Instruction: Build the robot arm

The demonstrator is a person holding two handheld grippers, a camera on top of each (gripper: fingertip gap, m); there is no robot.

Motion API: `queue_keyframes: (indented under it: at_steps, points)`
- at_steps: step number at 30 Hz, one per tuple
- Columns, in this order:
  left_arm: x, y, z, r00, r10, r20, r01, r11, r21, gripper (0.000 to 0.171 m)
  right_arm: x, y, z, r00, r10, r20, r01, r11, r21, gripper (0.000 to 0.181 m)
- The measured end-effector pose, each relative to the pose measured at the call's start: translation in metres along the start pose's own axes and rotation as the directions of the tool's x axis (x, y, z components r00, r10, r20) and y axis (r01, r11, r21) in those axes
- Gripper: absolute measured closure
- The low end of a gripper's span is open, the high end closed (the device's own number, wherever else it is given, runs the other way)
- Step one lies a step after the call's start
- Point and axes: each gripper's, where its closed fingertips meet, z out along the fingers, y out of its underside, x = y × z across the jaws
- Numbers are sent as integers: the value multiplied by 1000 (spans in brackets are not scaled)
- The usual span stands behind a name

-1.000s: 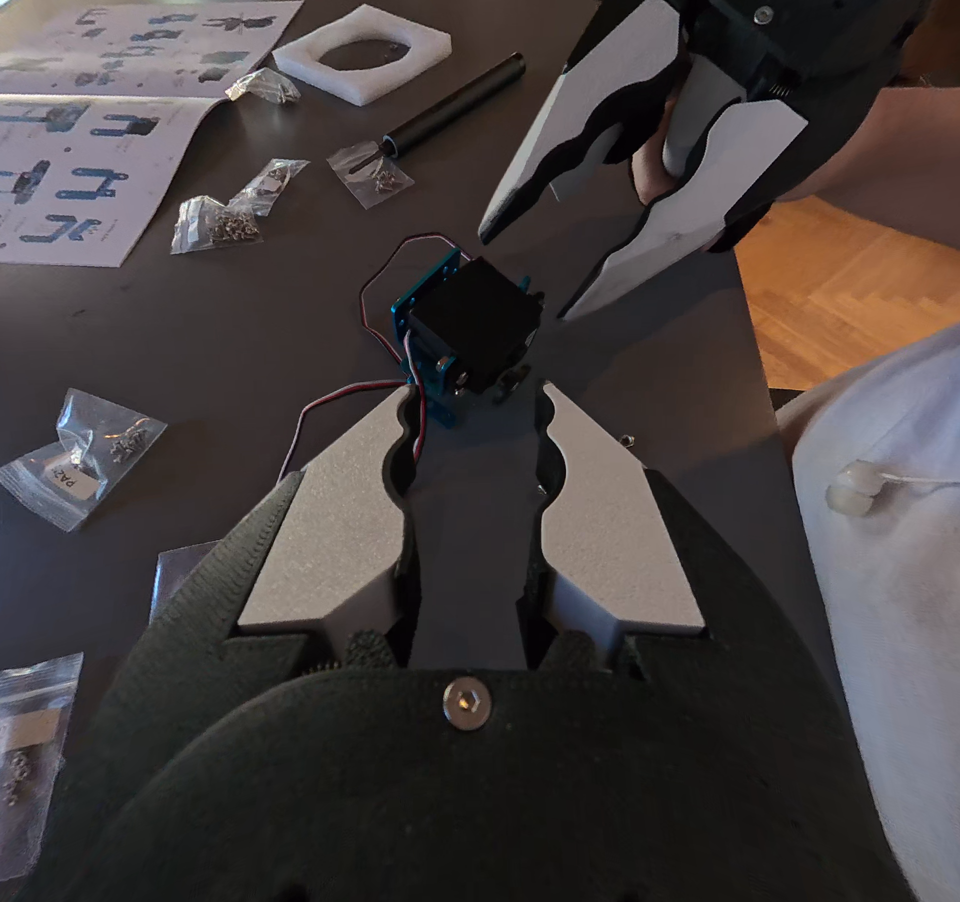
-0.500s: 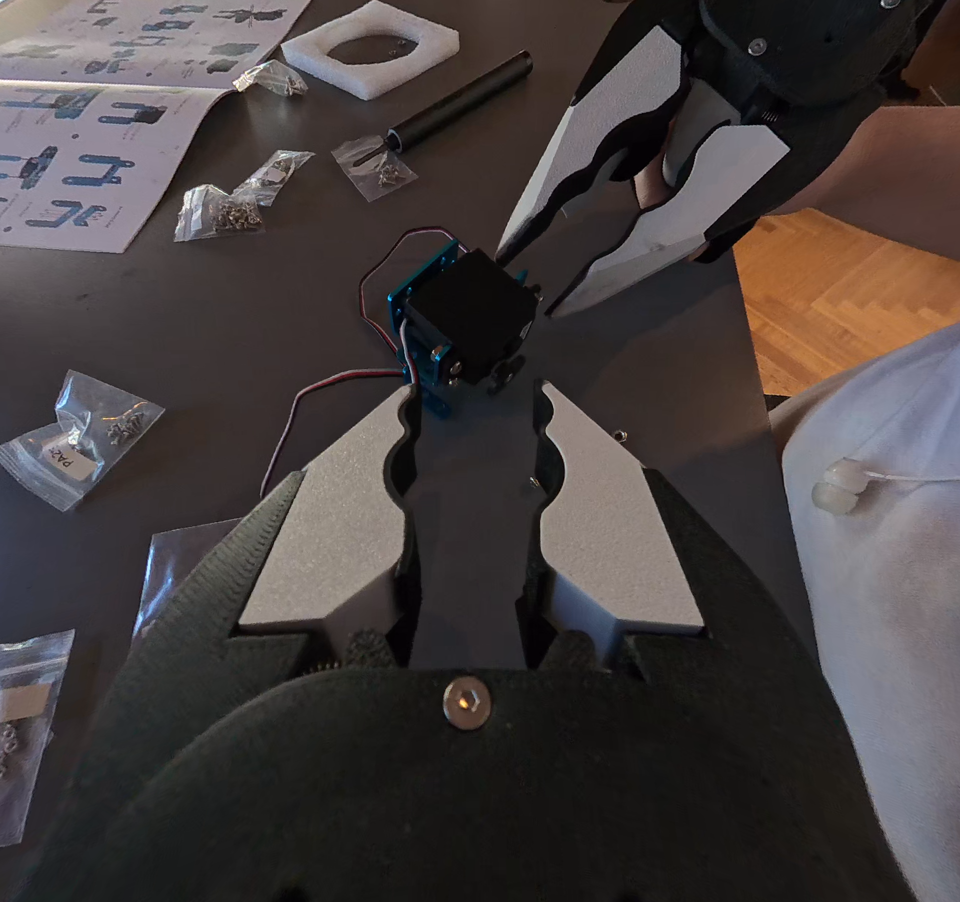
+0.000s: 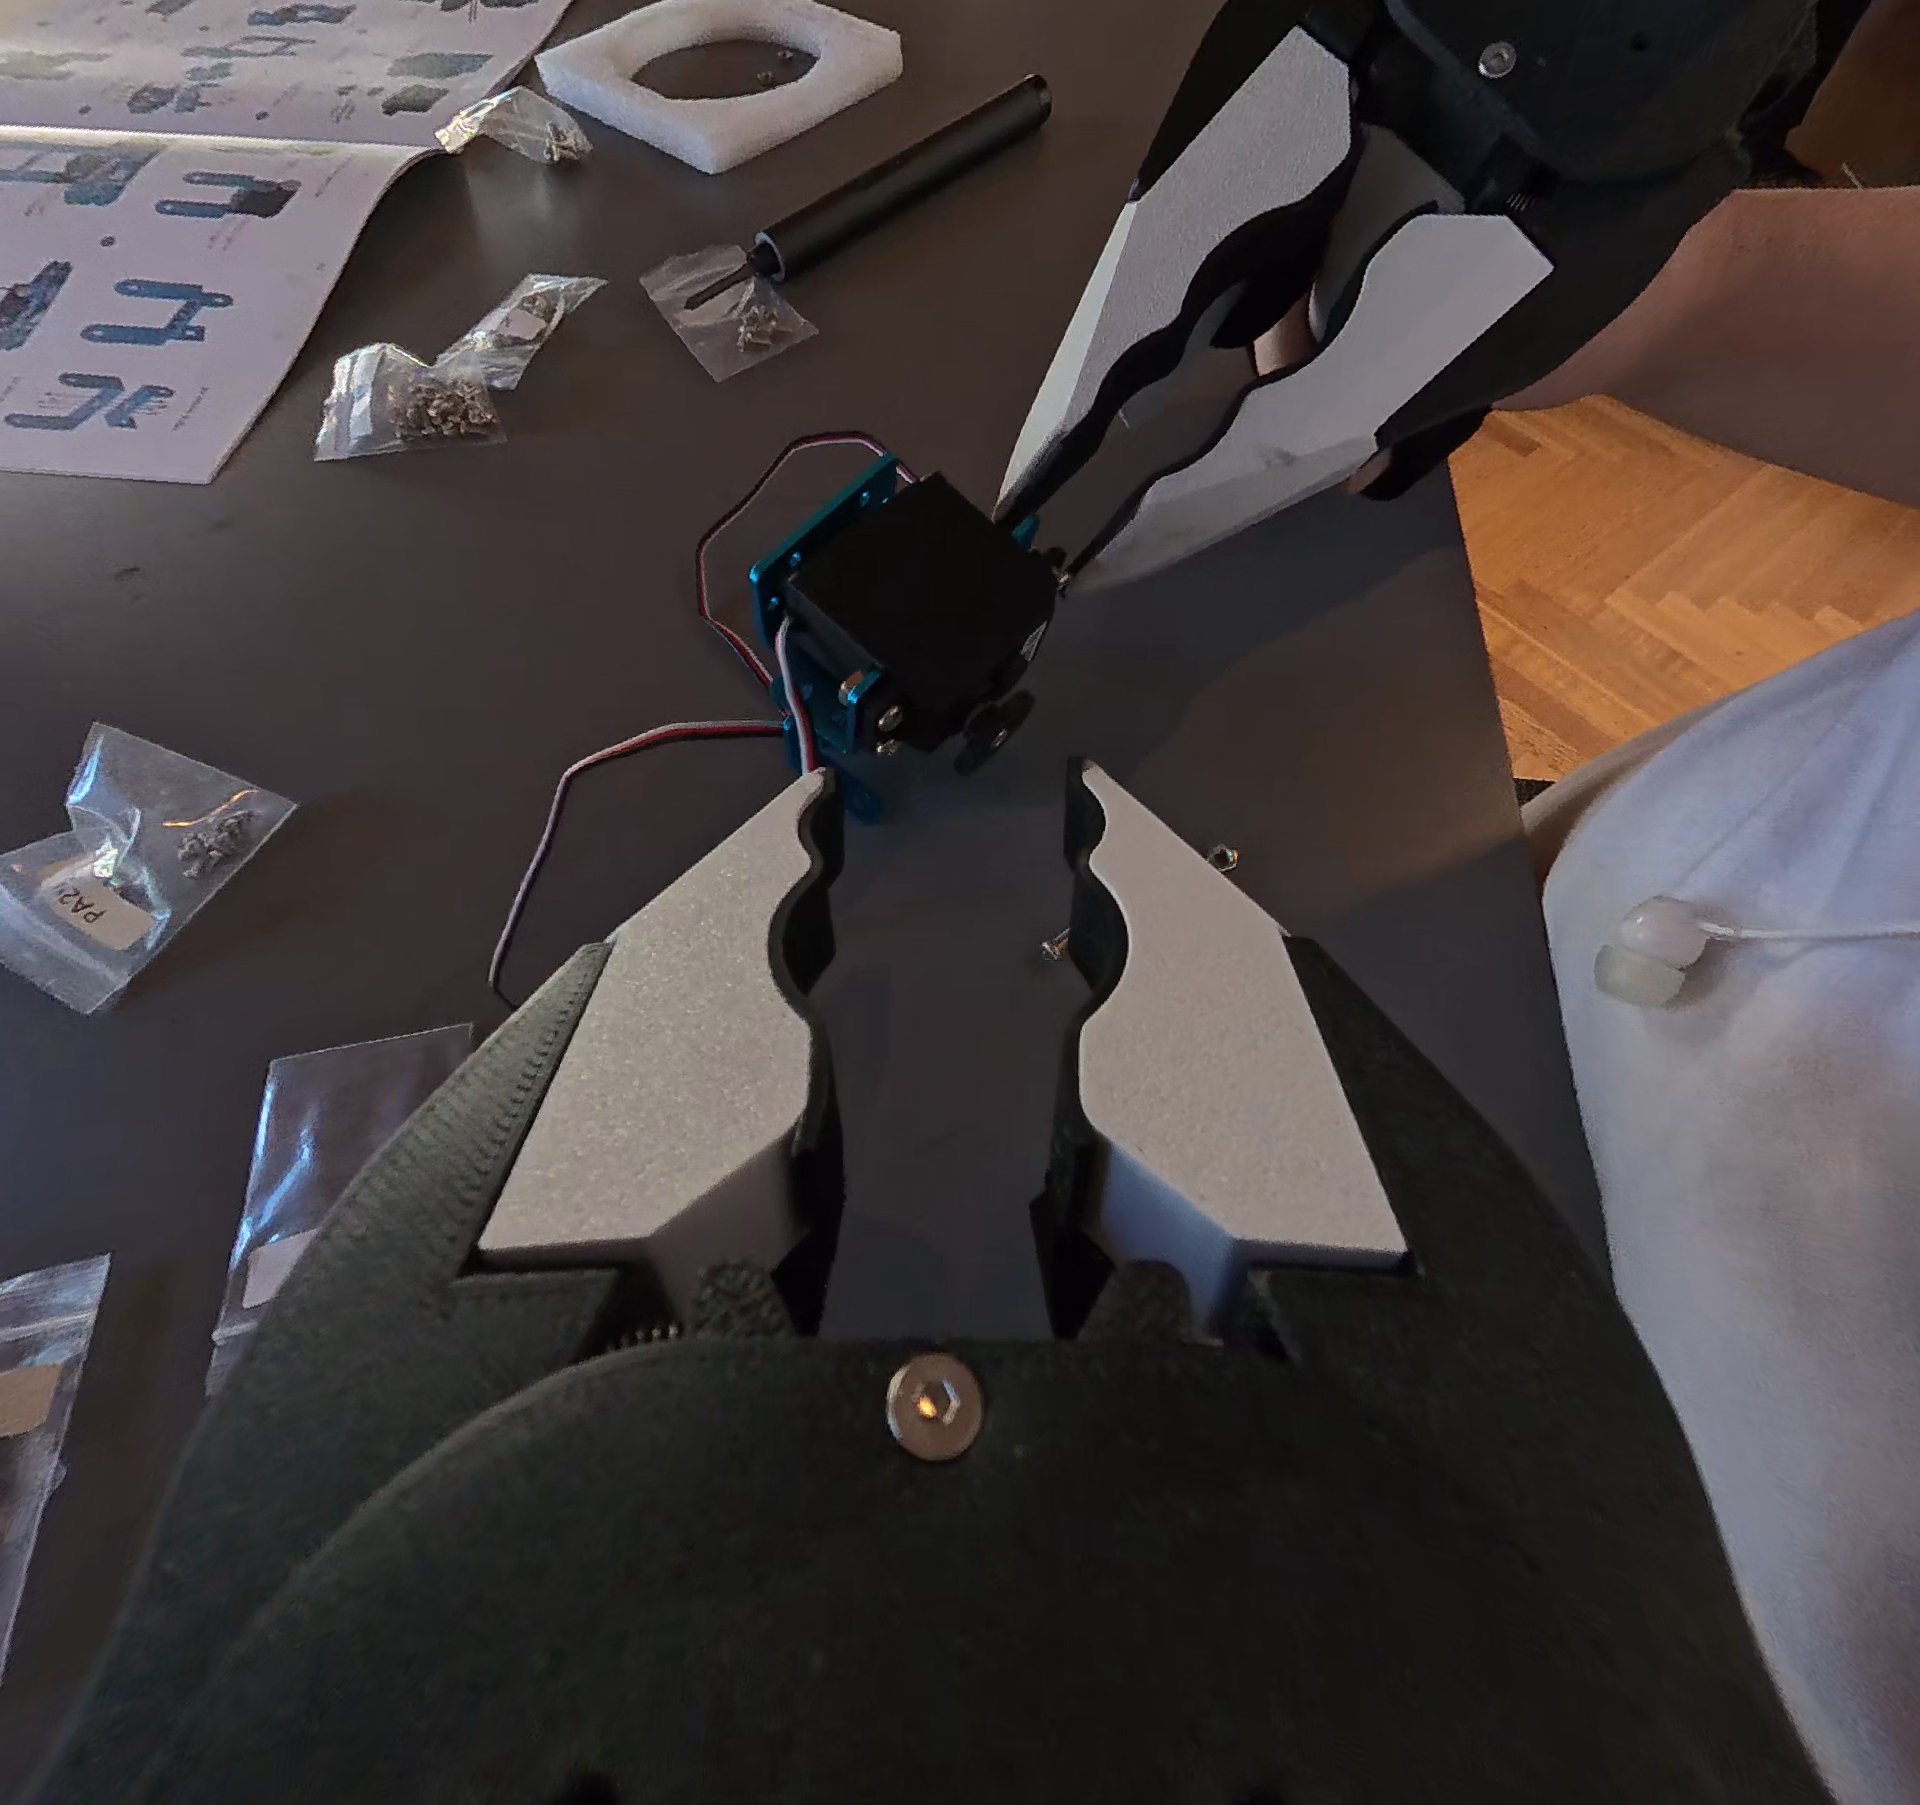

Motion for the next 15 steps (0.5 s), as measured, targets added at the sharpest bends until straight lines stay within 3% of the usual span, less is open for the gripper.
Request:
queue_keyframes:
  at_steps: [15]
  points:
    - [5, 3, 1, 1000, -9, -6, 9, 1000, -9, 129, -1, -3, 1, 1000, 16, -9, -16, 1000, 16, 161]
